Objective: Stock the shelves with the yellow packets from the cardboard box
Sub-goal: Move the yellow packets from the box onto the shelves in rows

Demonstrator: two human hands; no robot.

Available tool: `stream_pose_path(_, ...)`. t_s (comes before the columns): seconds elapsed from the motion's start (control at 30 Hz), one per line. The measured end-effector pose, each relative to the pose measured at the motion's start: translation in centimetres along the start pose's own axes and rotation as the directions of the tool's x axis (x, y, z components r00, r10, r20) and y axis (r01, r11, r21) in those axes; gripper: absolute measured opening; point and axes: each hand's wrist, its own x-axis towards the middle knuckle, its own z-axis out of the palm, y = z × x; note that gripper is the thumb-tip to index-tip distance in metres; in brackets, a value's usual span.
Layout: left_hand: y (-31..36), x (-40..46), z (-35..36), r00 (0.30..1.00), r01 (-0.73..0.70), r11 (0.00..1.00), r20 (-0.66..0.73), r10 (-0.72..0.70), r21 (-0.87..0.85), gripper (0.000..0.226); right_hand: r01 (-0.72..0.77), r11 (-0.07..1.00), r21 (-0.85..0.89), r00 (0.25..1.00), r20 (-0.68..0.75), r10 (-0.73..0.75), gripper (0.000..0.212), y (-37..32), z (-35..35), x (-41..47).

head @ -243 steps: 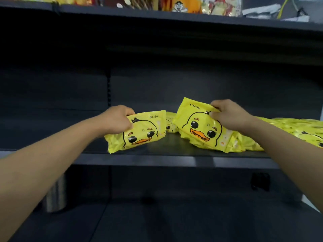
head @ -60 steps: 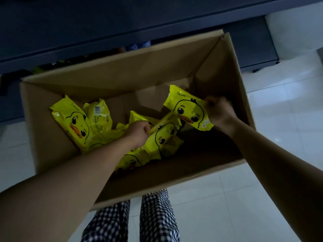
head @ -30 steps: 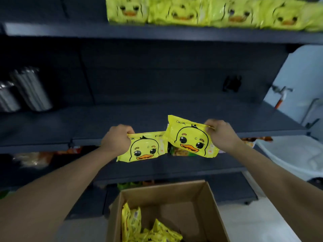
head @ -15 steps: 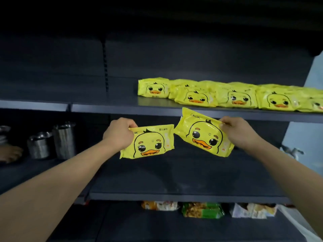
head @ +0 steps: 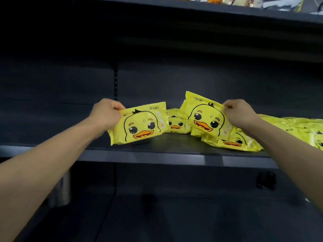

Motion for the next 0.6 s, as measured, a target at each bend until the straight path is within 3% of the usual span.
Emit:
stream_pose_path(0.2,-1.8,5.7,-0.4,1.0,-0.022,1.0,-0.016,0.022,-0.009,0.035,0.021,0.991,-0.132,0.998,0.062,-0.013,0.033,-2.9,7.1,5.0)
stream_pose_path(0.43,-3.6,9.5,1.2,0.997,-0.069,0.998,0.045,0.069,-0.012,0.034,0.111,0.941,-0.321,0.969,0.247,-0.031,0.036,-2.5,13.5,9.4)
stream_pose_path(0.6,-4.8,10.8,2.5,0.991,-0.069,0.997,0.116,0.071,-0.018,0.036,0.098,0.925,-0.367,0.969,0.246,-0.005,0.02,-0.4,16.5,11.0)
